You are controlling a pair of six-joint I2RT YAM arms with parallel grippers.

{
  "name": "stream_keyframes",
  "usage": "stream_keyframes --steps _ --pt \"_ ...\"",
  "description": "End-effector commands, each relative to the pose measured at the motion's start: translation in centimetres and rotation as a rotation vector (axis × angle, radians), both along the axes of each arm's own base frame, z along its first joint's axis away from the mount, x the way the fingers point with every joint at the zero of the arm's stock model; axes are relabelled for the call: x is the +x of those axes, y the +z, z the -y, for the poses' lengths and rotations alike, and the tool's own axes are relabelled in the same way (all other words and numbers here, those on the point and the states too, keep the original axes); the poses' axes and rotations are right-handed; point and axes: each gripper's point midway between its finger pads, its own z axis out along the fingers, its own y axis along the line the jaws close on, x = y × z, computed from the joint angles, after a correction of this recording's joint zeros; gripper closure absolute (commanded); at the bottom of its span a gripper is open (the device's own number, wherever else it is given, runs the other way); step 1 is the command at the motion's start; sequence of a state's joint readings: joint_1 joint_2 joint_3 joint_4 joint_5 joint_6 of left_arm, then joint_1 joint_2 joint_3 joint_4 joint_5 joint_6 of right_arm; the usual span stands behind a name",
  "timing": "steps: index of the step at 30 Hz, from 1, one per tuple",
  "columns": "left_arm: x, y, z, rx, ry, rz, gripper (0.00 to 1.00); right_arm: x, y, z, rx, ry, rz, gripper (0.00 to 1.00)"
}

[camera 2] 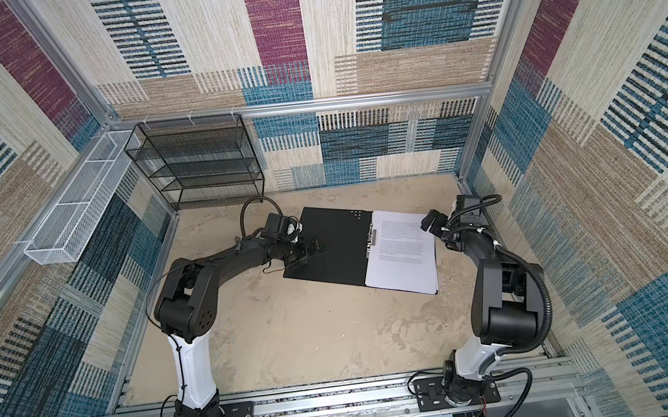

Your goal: Put the files into the folder

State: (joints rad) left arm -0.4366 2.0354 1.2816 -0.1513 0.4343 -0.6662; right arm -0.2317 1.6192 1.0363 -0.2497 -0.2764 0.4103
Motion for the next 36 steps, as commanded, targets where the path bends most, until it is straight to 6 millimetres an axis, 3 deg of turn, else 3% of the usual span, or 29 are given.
stream_keyframes --steps 1,8,11,14,16,19,22,24,29,31,36 --pt "-11.7 -8.2 -8.4 0.325 0.168 -0.452 0.0 0.9 1.0 -1.6 -0.032 0.06 0.037 0.0" --pt "-19.3 -8.2 -13.0 0.308 0.283 -0.524 0.0 1.6 1.6 -8.7 -0.057 0.25 0.041 0.01" --pt "-21.2 -7.8 -14.4 0.26 0.348 -0.554 0.0 1.3 1.7 -11.3 -0.043 0.319 0.047 0.03" --pt "-21.4 -5.9 -14.8 0.239 0.376 -0.519 0.0 0.8 2.0 -14.1 -0.036 0.393 0.059 0.04" --pt "-20.0 -3.4 -14.8 0.242 0.367 -0.453 0.0 0.6 2.0 -15.9 -0.028 0.444 0.062 0.04" --pt "-16.5 2.6 -14.5 0.246 0.331 -0.276 0.0 0.5 2.6 -18.6 -0.013 0.526 0.081 0.05" --pt "-13.1 8.0 -13.1 0.198 0.266 -0.132 0.0 0.7 2.9 -21.4 0.005 0.604 0.095 0.06" --pt "-11.2 9.9 -11.6 0.155 0.206 -0.103 0.0 0.8 3.2 -23.5 0.025 0.663 0.107 0.08" --pt "-7.2 10.6 -7.8 0.054 0.095 -0.165 0.0 0.9 3.1 -29.5 0.092 0.834 0.105 0.13" --pt "-5.5 9.9 -7.2 0.047 0.088 -0.188 0.0 0.7 2.9 -31.7 0.128 0.894 0.099 0.15" --pt "-2.7 6.7 -6.4 -0.029 0.103 -0.283 0.0 0.1 1.3 -34.9 0.155 0.971 0.058 0.29"
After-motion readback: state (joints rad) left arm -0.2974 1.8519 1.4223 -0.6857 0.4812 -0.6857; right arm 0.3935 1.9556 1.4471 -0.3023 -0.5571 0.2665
